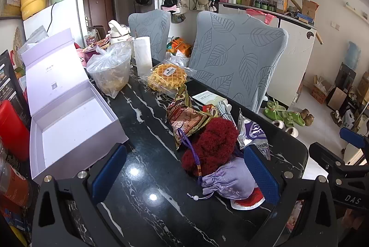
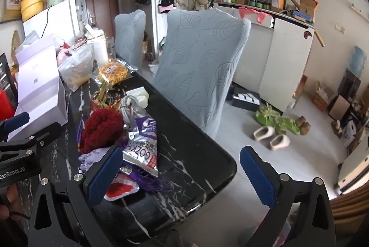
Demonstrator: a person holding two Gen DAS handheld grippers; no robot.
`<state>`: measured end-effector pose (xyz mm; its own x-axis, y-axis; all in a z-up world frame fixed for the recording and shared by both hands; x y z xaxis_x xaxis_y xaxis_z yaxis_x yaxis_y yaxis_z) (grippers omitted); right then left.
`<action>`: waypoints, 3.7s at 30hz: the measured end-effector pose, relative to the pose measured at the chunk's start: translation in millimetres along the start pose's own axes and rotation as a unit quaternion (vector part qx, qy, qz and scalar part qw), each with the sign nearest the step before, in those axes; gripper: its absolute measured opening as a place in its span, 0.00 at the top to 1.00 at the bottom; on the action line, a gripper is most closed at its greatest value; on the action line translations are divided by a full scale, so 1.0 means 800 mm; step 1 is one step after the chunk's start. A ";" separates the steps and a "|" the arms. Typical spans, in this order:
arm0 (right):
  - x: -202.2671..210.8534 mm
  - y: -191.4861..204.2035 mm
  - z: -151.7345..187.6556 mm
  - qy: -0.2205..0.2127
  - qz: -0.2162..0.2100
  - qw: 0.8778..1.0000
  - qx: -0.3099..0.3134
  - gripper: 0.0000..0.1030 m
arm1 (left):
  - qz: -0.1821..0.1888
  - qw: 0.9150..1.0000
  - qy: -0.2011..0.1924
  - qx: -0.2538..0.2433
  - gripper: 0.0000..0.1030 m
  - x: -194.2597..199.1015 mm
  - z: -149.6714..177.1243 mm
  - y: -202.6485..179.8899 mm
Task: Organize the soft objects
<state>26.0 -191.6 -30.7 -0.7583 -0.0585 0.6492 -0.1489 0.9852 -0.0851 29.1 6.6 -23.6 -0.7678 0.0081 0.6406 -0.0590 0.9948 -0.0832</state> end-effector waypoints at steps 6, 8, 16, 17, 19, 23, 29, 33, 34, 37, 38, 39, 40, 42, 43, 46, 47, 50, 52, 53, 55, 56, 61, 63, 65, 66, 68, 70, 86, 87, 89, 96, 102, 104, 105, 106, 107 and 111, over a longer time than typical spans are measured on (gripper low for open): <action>-0.002 0.005 -0.001 -0.001 0.008 1.000 0.008 0.00 | 0.001 1.000 0.000 0.002 0.00 0.001 0.000 0.006; -0.003 0.008 -0.001 0.000 0.011 1.000 0.009 0.00 | 0.001 1.000 -0.001 0.004 0.00 0.001 -0.001 0.009; -0.003 0.009 0.002 0.007 0.016 1.000 0.005 0.00 | 0.001 1.000 -0.002 0.012 0.00 0.004 -0.002 0.016; -0.002 0.009 0.002 0.007 0.016 1.000 0.005 0.00 | 0.001 1.000 -0.002 0.012 0.00 0.004 -0.002 0.017; -0.002 0.010 0.002 0.006 0.016 1.000 0.006 0.00 | 0.000 1.000 -0.003 0.014 0.00 0.005 -0.002 0.019; -0.001 0.012 0.001 0.006 0.015 1.000 0.007 0.00 | 0.001 1.000 -0.002 0.012 0.00 0.005 -0.002 0.019; 0.000 0.011 0.002 0.005 0.014 1.000 0.005 0.00 | 0.004 1.000 -0.001 0.015 0.00 0.008 -0.001 0.020; 0.001 0.011 0.003 0.005 0.012 1.000 0.005 0.00 | 0.004 1.000 0.000 0.014 0.00 0.007 -0.002 0.020; 0.001 0.011 0.003 0.004 0.012 1.000 0.005 0.00 | 0.004 1.000 0.000 0.014 0.00 0.007 -0.002 0.020; 0.001 0.011 0.003 0.005 0.011 1.000 0.004 0.00 | 0.003 1.000 0.001 0.014 0.00 0.008 -0.001 0.019; 0.002 0.011 0.003 0.005 0.009 1.000 0.003 0.00 | 0.003 1.000 0.001 0.014 0.00 0.009 -0.001 0.019; 0.002 0.011 0.003 0.005 0.008 1.000 0.002 0.00 | 0.003 1.000 0.000 0.015 0.00 0.009 -0.001 0.019; 0.002 0.011 0.003 0.005 0.007 1.000 0.002 0.00 | 0.003 1.000 0.000 0.016 0.00 0.010 0.000 0.019; 0.002 0.011 0.004 0.006 0.007 1.000 0.003 0.00 | 0.003 1.000 0.000 0.016 0.00 0.011 0.000 0.019; 0.002 0.011 0.004 0.005 0.007 1.000 0.002 0.00 | 0.003 1.000 0.000 0.016 0.00 0.011 0.000 0.019; 0.002 0.012 0.004 0.005 0.005 1.000 0.003 0.00 | 0.004 1.000 0.000 0.017 0.00 0.012 0.001 0.020; 0.002 0.012 0.004 0.005 0.005 1.000 0.003 0.00 | 0.005 1.000 0.001 0.017 0.00 0.012 0.001 0.020; 0.000 0.013 0.004 0.006 0.002 1.000 0.005 0.00 | 0.006 1.000 0.003 0.019 0.00 0.011 0.002 0.021; -0.001 0.014 0.004 0.006 -0.001 1.000 0.006 0.00 | 0.006 1.000 0.004 0.020 0.00 0.010 0.003 0.022; -0.001 0.015 0.004 0.006 -0.002 1.000 0.007 0.00 | 0.006 1.000 0.004 0.021 0.00 0.010 0.004 0.022; -0.003 0.016 0.004 0.006 -0.004 1.000 0.009 0.00 | 0.005 1.000 0.004 0.022 0.00 0.010 0.004 0.023; -0.004 0.017 0.005 0.006 -0.006 1.000 0.010 0.00 | 0.004 1.000 0.005 0.022 0.00 0.009 0.005 0.024; -0.012 0.020 0.007 0.008 -0.017 1.000 0.016 0.00 | 0.003 1.000 0.010 0.023 0.00 0.006 0.008 0.026; -0.016 0.020 0.009 0.010 -0.020 1.000 0.018 0.00 | 0.006 1.000 0.014 0.024 0.00 0.002 0.011 0.026; -0.020 0.020 0.011 0.012 -0.023 1.000 0.018 0.00 | 0.008 0.999 0.020 0.025 0.00 -0.002 0.015 0.025; -0.023 0.019 0.012 0.013 -0.024 0.999 0.018 0.00 | 0.009 0.999 0.023 0.027 0.00 -0.005 0.017 0.025; -0.026 0.017 0.014 0.015 -0.026 0.999 0.016 0.00 | 0.013 0.999 0.031 0.031 0.00 -0.009 0.022 0.023; -0.031 0.013 0.017 0.017 -0.028 0.999 0.013 0.00 | 0.018 0.999 0.037 0.035 0.00 -0.013 0.025 0.021; -0.061 -0.025 0.038 0.044 -0.030 0.999 -0.010 0.00 | 0.059 0.992 0.104 0.033 0.00 -0.063 0.056 -0.030; -0.062 -0.027 0.039 0.045 -0.029 0.998 -0.012 0.00 | 0.063 0.991 0.110 0.034 0.00 -0.067 0.058 -0.034; -0.066 -0.033 0.041 0.048 -0.028 0.998 -0.016 0.00 | 0.067 0.990 0.116 0.035 0.00 -0.073 0.060 -0.037; -0.077 -0.044 0.045 0.058 -0.030 0.998 -0.022 0.00 | 0.076 0.987 0.136 0.030 0.00 -0.091 0.065 -0.049; -0.081 -0.051 0.044 0.061 -0.030 0.997 -0.022 0.00 | 0.080 0.985 0.153 0.029 0.00 -0.107 0.073 -0.054; -0.083 -0.050 0.044 0.064 -0.029 0.997 -0.023 0.00 | 0.085 0.984 0.154 0.031 0.00 -0.108 0.075 -0.055; -0.083 -0.051 0.045 0.065 -0.030 0.997 -0.024 0.00 | 0.090 0.984 0.153 0.032 0.00 -0.108 0.077 -0.056; -0.084 -0.052 0.045 0.066 -0.030 0.997 -0.025 0.00 | 0.091 0.984 0.151 0.032 0.00 -0.108 0.077 -0.056; -0.085 -0.052 0.046 0.067 -0.030 0.997 -0.027 0.00 | 0.093 0.984 0.147 0.032 0.06 -0.107 0.078 -0.056; -0.088 -0.055 0.048 0.072 -0.031 0.996 -0.033 0.00 | 0.094 0.985 0.140 0.030 0.25 -0.104 0.079 -0.058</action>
<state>61.7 -237.3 -101.4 -0.6494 -0.1000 0.7539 -0.1467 0.9892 0.0048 55.4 -46.3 -121.9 -0.5636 0.2275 0.7941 0.0234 0.9653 -0.2600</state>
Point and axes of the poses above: each gripper's, at about its wrist camera, not at the fingertips, and x roughly against the way its jaws point, y to its left, z to its underside, the point moved 4 cm from there along -x, roughly the way its jaws point, and after that the axes turned 6 degrees about x, right-handed, at the moved point
